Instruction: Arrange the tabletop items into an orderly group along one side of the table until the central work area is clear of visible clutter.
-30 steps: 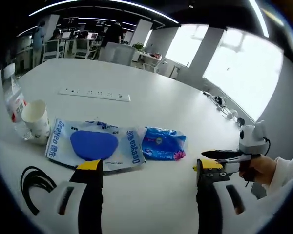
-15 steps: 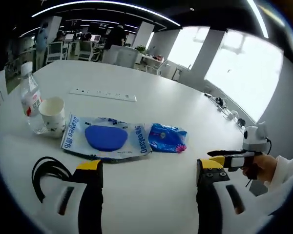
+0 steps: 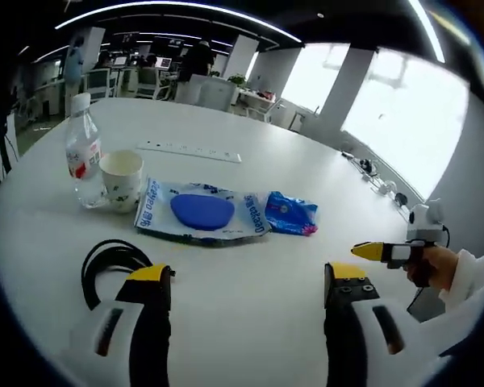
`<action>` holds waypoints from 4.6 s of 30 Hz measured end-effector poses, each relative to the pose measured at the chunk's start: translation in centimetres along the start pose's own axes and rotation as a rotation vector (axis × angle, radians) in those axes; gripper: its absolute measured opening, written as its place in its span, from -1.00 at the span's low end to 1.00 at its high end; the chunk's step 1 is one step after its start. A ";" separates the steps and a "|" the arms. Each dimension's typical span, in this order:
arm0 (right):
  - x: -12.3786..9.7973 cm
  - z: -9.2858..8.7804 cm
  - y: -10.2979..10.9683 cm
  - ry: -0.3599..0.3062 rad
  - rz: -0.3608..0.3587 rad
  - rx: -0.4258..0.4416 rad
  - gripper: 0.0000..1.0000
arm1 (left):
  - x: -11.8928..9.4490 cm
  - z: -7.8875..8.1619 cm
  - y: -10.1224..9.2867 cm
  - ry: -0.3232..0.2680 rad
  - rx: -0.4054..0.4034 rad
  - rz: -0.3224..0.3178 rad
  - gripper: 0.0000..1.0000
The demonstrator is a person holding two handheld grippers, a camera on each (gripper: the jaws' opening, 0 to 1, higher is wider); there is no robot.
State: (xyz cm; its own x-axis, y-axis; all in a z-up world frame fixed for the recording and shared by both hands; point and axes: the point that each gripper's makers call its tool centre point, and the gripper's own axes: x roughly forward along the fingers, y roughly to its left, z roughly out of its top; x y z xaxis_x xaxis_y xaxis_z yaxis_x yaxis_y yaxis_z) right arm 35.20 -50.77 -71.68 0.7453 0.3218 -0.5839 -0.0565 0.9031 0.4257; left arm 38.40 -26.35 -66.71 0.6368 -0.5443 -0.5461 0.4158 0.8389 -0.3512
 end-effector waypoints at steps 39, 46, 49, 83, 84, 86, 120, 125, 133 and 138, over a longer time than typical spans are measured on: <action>-2.4 -2.7 2.1 0.013 0.011 0.018 0.48 | -7.9 -2.6 6.7 -0.035 0.142 0.060 1.00; -1.9 -2.7 2.6 0.005 0.015 0.028 0.48 | -9.6 -2.5 8.6 -0.056 0.119 0.084 1.00; -1.7 -2.7 3.0 0.002 0.018 0.034 0.47 | -9.9 -2.8 8.9 -0.053 0.130 0.087 1.00; 0.1 -3.0 5.0 0.042 0.032 0.034 0.39 | -15.1 -3.9 10.2 -0.144 0.322 0.143 1.00; 0.2 -2.9 5.0 0.044 0.033 0.033 0.39 | -15.3 -4.0 10.3 -0.144 0.327 0.147 1.00; 0.3 -2.8 5.2 0.044 0.036 0.030 0.38 | -15.7 -4.1 10.3 -0.152 0.343 0.152 0.98; 2.7 -2.4 9.0 0.114 0.115 -0.115 0.34 | -16.4 -3.7 11.2 -0.200 0.336 0.201 0.86; 3.3 -1.9 10.4 0.129 0.144 -0.172 0.34 | -16.3 -3.7 10.9 -0.200 0.333 0.187 0.86; 5.1 -1.2 14.5 0.151 0.225 -0.274 0.33 | -16.3 -3.7 10.9 -0.197 0.332 0.186 0.85; 6.1 -1.7 17.1 0.188 0.281 -0.355 0.33 | -16.4 -3.7 11.1 -0.198 0.331 0.192 0.84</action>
State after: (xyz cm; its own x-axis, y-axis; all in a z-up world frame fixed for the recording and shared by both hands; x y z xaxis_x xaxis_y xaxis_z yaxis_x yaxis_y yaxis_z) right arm 37.65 -32.85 -69.09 0.5377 0.5834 -0.6087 -0.4860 0.8044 0.3417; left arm 30.17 -8.16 -64.47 0.8222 -0.3952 -0.4096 0.4426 0.8964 0.0234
